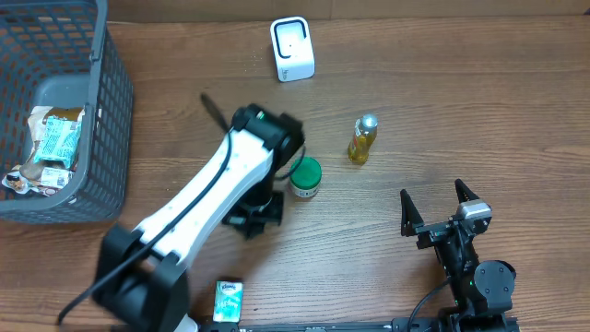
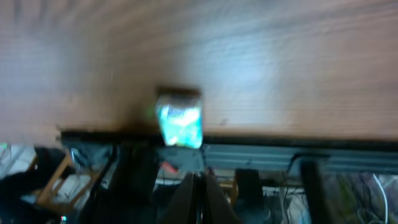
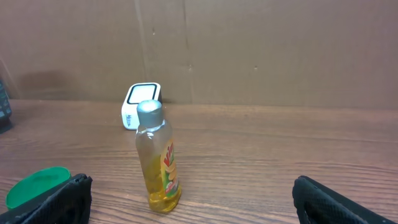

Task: Scan the item barcode
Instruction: 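Open the left gripper and move it toward the Kleenex tissue pack, then lower the left gripper over the Kleenex pack and align with it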

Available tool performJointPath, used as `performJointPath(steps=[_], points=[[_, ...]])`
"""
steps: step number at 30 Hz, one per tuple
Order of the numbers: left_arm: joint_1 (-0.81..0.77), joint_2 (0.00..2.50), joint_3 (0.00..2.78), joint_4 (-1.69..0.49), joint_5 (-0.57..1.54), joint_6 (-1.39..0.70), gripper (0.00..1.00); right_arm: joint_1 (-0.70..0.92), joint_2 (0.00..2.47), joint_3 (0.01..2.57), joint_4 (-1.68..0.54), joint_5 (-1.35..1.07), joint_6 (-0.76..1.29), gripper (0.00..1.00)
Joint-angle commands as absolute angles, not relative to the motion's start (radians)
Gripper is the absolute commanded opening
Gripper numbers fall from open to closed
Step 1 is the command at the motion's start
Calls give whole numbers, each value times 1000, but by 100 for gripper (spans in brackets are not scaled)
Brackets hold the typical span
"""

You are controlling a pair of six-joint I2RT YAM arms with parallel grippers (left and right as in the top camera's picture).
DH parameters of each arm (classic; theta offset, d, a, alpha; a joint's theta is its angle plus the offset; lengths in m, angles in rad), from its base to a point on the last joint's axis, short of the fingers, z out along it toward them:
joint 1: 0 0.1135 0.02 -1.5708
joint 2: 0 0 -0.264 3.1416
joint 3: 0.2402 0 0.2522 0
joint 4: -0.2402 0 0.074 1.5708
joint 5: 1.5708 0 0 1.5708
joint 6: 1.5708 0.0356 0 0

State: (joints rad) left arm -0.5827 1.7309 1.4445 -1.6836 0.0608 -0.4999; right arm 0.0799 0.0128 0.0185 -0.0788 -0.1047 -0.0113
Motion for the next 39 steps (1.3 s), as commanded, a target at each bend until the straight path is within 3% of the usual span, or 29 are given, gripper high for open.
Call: performJointPath(steps=[1, 11, 21, 39], points=[[-585, 1555, 1319, -1690, 71, -602, 4, 78, 3, 8, -75, -103, -16, 100], [-597, 1251, 983, -1555, 83, -794, 5, 78, 3, 8, -75, -103, -16, 100], [-597, 1278, 694, -1358, 188, -794, 4, 78, 3, 8, -75, -103, -16, 100], [-595, 1324, 537, -1065, 128, -794, 8, 78, 3, 8, -75, -103, -16, 100]])
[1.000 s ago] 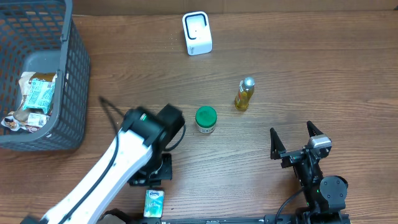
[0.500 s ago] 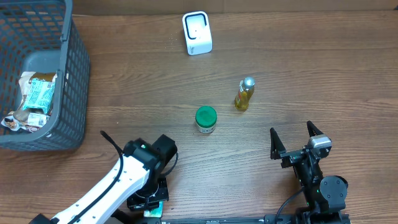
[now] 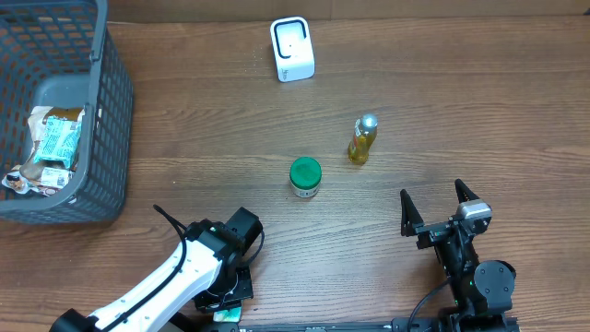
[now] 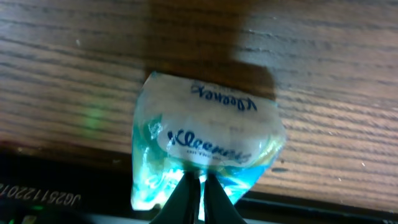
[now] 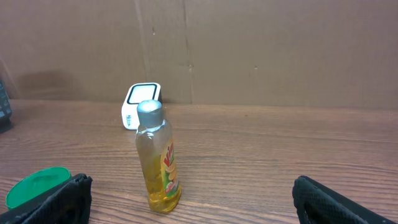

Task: Scan the item barcode
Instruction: 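Lower the left gripper over the Kleenex pack and align with it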

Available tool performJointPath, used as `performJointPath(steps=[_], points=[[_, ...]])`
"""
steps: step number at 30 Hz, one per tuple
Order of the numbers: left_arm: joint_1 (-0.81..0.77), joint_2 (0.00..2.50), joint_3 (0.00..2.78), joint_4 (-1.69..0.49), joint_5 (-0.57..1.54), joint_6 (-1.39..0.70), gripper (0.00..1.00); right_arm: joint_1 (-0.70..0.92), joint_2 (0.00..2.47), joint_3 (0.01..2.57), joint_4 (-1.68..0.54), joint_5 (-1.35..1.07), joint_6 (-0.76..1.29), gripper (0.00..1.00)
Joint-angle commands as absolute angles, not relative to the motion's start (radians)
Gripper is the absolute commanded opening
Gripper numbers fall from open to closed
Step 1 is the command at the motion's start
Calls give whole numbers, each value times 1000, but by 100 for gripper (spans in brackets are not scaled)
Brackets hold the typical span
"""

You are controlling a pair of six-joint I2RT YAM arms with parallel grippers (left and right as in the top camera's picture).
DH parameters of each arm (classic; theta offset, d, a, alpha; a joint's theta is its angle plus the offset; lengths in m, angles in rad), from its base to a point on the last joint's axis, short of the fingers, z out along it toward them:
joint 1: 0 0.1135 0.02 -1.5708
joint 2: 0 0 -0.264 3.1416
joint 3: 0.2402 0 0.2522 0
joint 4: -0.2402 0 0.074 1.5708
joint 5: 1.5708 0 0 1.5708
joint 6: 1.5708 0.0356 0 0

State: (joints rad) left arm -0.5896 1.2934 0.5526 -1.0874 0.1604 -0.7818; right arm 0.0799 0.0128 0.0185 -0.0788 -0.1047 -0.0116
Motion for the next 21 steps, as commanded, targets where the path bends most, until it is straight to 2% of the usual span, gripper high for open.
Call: performJointPath(steps=[1, 9, 21], points=[[-595, 1339, 538, -1044, 112, -793, 10, 78, 3, 8, -75, -103, -16, 100], [-587, 1442, 620, -979, 108, -736, 16, 78, 3, 8, -75, -103, -16, 100], [-503, 1466, 753, -890, -78, -720, 16, 78, 3, 8, -75, -103, -16, 100]])
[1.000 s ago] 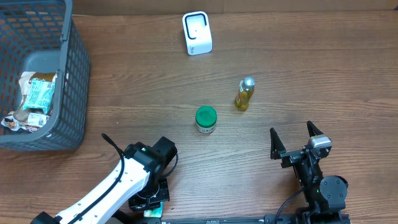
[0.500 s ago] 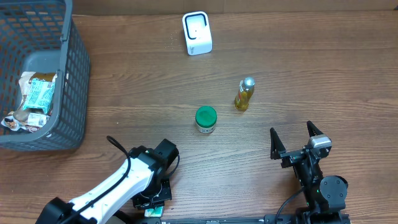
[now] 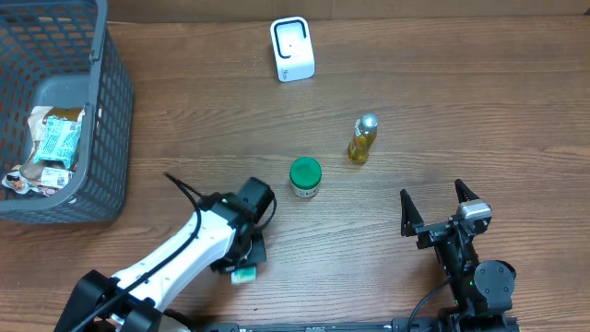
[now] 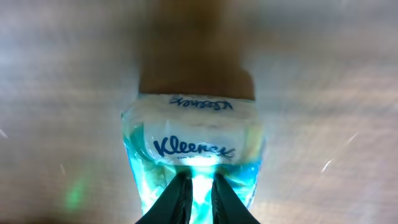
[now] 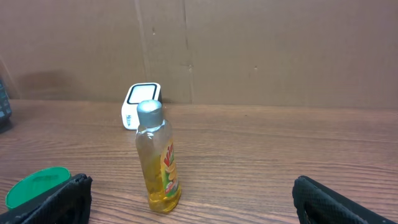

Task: Scan the item barcode
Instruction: 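Lower the left gripper over the Kleenex pack and align with it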

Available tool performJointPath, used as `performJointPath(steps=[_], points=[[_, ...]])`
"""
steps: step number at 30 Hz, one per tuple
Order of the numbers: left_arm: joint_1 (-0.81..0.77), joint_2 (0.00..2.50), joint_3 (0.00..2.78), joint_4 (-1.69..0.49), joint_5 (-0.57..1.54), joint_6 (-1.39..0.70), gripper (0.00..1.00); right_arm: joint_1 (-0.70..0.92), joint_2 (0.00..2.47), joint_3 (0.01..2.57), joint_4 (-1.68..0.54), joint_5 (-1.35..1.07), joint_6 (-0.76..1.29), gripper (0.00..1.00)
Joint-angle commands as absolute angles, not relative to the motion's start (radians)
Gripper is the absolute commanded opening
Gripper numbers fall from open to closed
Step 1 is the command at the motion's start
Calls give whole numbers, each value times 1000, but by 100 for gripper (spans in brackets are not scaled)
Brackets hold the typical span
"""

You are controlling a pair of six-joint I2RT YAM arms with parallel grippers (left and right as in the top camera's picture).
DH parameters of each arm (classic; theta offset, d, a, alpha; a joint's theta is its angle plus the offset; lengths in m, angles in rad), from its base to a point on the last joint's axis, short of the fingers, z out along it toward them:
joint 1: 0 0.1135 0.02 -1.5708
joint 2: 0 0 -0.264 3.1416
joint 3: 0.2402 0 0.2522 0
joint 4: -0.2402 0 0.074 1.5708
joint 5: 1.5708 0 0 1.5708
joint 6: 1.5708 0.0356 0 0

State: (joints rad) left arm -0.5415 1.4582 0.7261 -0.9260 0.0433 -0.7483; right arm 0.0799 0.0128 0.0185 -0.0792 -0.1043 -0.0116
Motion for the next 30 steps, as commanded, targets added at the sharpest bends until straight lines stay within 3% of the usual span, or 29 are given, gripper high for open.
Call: performJointPath(steps=[1, 9, 17, 22, 30], points=[[-487, 1466, 755, -861, -86, -701, 16, 78, 3, 8, -75, -103, -16, 100], [-354, 1466, 815, -656, -85, -520, 16, 78, 3, 8, -75, -103, -16, 100], [-290, 1466, 1100, -921, -7, -495, 20, 78, 3, 8, -75, -103, -16, 100], [-290, 1477, 1087, -1006, 60, -514, 34, 78, 3, 8, -75, -103, -16, 100], [-292, 1538, 1031, -1070, 97, -520, 34, 78, 3, 8, -75, -103, -16, 100]])
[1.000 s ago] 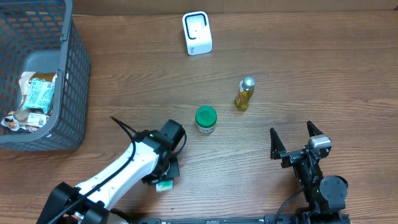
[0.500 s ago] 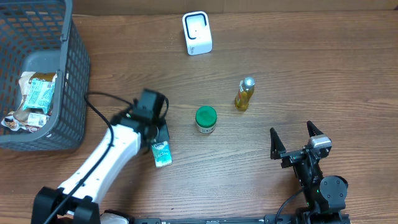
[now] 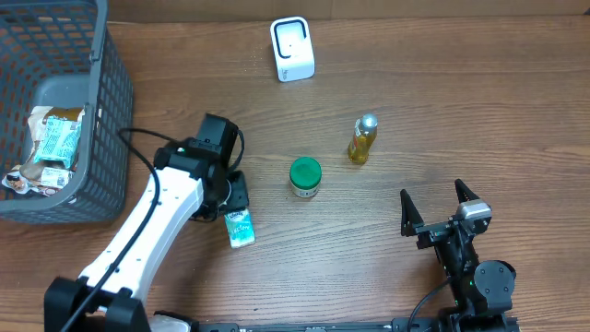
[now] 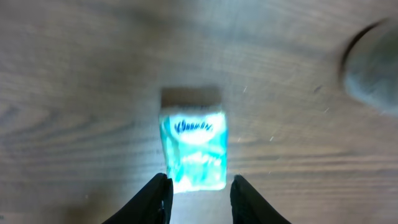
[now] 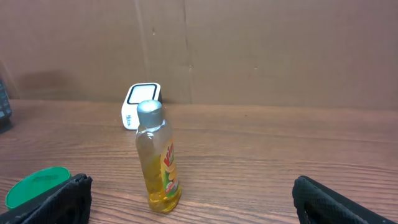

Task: Scan the item barcode
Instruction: 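Lower the left gripper over the Kleenex pack and align with it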

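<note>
A small teal Kleenex tissue pack (image 3: 240, 227) (image 4: 193, 148) lies flat on the wooden table, left of centre. My left gripper (image 3: 231, 197) (image 4: 199, 198) hovers over its near end, open; the pack's end sits between the spread fingertips without being squeezed. The white barcode scanner (image 3: 292, 49) (image 5: 141, 102) stands at the back of the table. My right gripper (image 3: 441, 205) (image 5: 199, 202) rests open and holding nothing at the front right.
A green-lidded jar (image 3: 305, 177) (image 5: 37, 183) stands just right of the left gripper. A yellow liquid bottle (image 3: 362, 138) (image 5: 158, 158) stands further right. A dark mesh basket (image 3: 106, 111) holding several packets fills the back left corner.
My left gripper was shut on the tissue pack nearer the table's front. Now it is open, the pack lies on the table farther back, and the arm has shifted left and back.
My left gripper was shut beside the green jar while the pack lay at the table's front edge. Then it was down at that pack, fingers close together. Then it held the pack away from the edge. Now the pack lies released left of the jar. The right arm stayed still.
</note>
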Available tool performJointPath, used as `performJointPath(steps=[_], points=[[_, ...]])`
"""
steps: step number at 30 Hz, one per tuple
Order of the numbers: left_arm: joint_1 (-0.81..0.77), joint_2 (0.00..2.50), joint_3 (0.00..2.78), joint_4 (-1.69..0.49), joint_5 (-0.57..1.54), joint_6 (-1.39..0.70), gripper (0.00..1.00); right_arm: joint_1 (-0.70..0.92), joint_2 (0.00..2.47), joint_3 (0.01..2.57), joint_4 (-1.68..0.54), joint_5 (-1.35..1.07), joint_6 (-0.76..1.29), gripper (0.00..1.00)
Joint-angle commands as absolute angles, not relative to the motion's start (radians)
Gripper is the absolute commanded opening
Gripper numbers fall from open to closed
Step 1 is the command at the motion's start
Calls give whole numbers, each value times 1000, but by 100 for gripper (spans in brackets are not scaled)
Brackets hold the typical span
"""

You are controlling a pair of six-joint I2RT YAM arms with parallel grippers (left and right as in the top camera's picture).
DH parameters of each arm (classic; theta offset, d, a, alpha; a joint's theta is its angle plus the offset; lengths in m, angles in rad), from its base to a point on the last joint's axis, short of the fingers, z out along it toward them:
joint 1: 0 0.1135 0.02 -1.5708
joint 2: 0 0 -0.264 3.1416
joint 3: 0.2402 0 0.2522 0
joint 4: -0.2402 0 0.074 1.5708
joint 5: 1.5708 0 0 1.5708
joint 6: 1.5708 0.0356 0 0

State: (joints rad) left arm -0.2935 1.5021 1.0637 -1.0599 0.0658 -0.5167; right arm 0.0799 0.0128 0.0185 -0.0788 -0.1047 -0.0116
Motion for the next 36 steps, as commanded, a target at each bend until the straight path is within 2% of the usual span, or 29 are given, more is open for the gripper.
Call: performJointPath(steps=[1, 10, 25, 28, 33, 36], points=[[-292, 1549, 1019, -1069, 98, -520, 34, 78, 3, 8, -75, -103, -16, 100], [-290, 1611, 937, -1054, 83, -516, 31, 78, 3, 8, -75, -103, -16, 100], [-289, 1654, 897, -910, 65, -516, 31, 78, 3, 8, -75, -103, -16, 100], [-289, 1680, 897, -884, 26, -516, 28, 78, 3, 8, -75, -103, -16, 100], [-263, 1683, 933, -865, -107, -512, 29, 78, 3, 8, -75, -103, -16, 100], [-248, 1683, 980, -837, -114, -456, 31, 78, 3, 8, -75, -103, -16, 100]])
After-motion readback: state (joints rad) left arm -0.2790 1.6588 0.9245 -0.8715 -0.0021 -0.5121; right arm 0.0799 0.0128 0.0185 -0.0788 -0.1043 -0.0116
